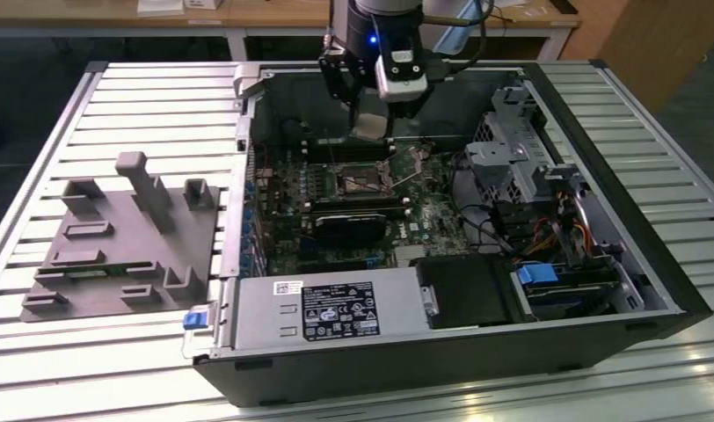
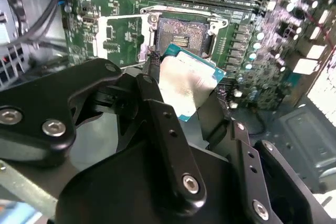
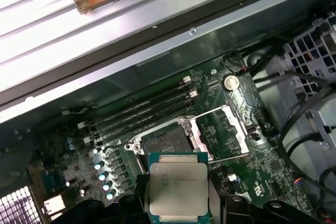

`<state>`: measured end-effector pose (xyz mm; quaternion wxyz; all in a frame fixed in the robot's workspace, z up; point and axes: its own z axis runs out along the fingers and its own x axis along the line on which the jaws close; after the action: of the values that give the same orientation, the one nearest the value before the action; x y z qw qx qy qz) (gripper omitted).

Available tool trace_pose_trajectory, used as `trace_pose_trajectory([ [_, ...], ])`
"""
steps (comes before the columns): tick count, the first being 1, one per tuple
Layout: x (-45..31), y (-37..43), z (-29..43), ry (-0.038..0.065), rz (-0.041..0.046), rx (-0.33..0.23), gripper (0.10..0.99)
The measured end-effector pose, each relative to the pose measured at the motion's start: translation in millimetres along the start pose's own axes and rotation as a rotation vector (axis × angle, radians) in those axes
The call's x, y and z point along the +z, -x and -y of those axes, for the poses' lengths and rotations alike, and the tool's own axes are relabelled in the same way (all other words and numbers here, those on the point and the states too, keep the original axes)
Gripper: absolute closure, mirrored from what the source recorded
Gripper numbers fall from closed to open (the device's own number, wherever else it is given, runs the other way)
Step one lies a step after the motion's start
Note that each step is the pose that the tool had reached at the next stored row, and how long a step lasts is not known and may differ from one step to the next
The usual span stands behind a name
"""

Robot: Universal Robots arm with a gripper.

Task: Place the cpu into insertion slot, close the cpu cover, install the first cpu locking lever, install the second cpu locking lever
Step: 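Place the cpu into insertion slot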

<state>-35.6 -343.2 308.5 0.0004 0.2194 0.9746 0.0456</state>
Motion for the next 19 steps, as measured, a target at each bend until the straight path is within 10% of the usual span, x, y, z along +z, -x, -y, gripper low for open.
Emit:
trace_pose_trajectory([
  [19, 5.1, 0.1, 0.5, 0.007, 0.0308, 0.345, 0.549],
])
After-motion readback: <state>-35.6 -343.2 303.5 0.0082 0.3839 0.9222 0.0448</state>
